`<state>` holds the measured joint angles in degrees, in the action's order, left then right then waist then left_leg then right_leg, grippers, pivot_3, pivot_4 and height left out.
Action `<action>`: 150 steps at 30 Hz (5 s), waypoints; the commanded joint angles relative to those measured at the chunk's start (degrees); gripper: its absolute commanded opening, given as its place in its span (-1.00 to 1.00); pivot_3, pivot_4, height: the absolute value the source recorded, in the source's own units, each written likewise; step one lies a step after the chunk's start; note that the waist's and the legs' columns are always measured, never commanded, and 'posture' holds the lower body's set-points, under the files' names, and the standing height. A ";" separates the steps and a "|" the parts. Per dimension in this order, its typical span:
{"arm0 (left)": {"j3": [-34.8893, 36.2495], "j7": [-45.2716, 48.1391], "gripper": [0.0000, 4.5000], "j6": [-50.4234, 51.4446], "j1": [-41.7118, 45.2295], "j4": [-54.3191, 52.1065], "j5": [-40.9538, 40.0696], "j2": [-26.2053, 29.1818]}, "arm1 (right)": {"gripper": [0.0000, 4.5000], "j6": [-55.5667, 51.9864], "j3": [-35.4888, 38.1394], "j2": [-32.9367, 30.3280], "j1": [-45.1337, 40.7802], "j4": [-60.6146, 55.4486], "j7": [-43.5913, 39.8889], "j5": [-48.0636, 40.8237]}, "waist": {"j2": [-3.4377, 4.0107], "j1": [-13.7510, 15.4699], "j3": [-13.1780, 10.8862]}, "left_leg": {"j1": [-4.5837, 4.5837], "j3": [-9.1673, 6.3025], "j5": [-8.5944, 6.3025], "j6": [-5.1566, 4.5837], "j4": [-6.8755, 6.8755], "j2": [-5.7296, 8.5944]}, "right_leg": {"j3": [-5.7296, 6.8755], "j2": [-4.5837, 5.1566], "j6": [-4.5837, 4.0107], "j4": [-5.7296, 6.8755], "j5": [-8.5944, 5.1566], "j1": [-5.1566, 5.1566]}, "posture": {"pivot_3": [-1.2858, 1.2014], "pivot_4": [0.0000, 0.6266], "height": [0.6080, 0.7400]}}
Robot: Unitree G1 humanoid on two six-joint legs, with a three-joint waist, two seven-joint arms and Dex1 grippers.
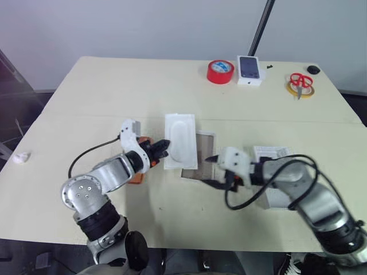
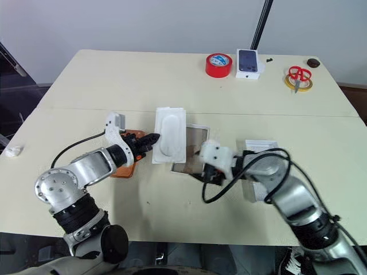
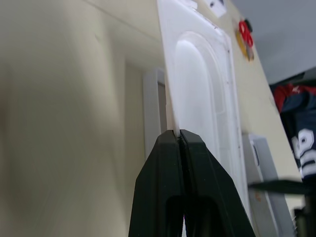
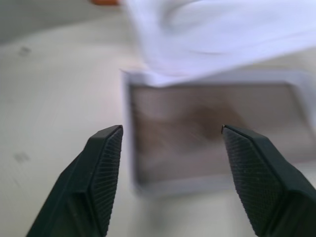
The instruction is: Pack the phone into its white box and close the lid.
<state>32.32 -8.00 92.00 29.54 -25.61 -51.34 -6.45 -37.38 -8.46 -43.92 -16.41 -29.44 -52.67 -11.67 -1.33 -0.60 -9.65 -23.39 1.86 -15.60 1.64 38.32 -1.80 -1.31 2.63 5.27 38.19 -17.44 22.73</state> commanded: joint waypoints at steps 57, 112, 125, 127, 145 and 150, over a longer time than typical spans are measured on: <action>-14.72 39.94 0.28 -47.25 -31.10 -6.79 15.16 44.14 | -0.99 5.00 -11.97 18.86 -18.51 21.02 15.15 19.11 | 0.07 -0.42 -0.02 | -0.06 0.09 0.05 0.06 -0.26 -0.06 | 0.05 0.30 -0.11 -0.02 0.00 0.24 | 0.03 -0.52 0.67; 10.25 11.62 -0.26 0.50 -10.96 6.71 -5.96 15.92 | -1.00 2.29 -28.43 30.67 -24.69 29.89 9.56 24.89 | 0.07 -0.48 0.07 | -0.01 -0.18 0.08 0.15 -0.19 -0.01 | 0.30 0.29 -0.10 0.01 0.01 0.11 | 0.03 -0.52 0.67; 16.61 5.76 -0.98 0.50 -9.20 9.41 -13.62 13.30 | -1.00 2.02 -21.34 28.21 -24.62 23.30 8.39 21.26 | 0.06 -0.33 0.06 | -0.06 -0.20 0.08 0.17 -0.20 0.04 | 0.32 0.39 -0.11 0.00 0.01 0.14 | 0.03 -0.52 0.67; 16.62 4.47 -0.98 0.31 -8.09 8.60 -15.02 13.01 | -1.00 3.38 -17.82 25.80 -23.23 19.22 6.62 18.65 | 0.03 -0.09 0.04 | -0.08 -0.21 0.08 0.17 -0.21 0.04 | 0.33 0.39 -0.11 -0.03 0.01 0.15 | 0.03 -0.52 0.67; -5.42 -5.91 -0.98 -11.74 -1.04 17.20 -22.65 2.77 | -1.00 2.38 17.00 3.44 -0.20 11.72 0.24 -3.27 | -0.02 -0.24 -0.03 | -0.08 -0.18 0.05 0.07 -0.24 0.06 | 0.25 0.25 -0.09 -0.16 0.01 0.05 | 0.03 -0.52 0.67; -10.09 -4.22 -0.98 -14.03 0.17 21.35 -20.58 3.29 | -1.00 2.03 18.02 2.79 3.25 9.03 2.70 -3.81 | -0.02 0.03 -0.04 | -0.09 -0.19 0.06 0.07 -0.22 0.05 | 0.22 0.05 -0.09 -0.16 0.00 0.04 | 0.03 -0.52 0.67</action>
<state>23.67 -14.09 79.18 28.22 -3.77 -71.28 -3.01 -35.94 7.61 -40.07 -13.20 -17.78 -50.79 -14.68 -1.34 -0.57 -9.68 -23.50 1.69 -15.55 1.71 38.10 -1.74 -1.10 2.68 5.19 38.01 -17.44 22.78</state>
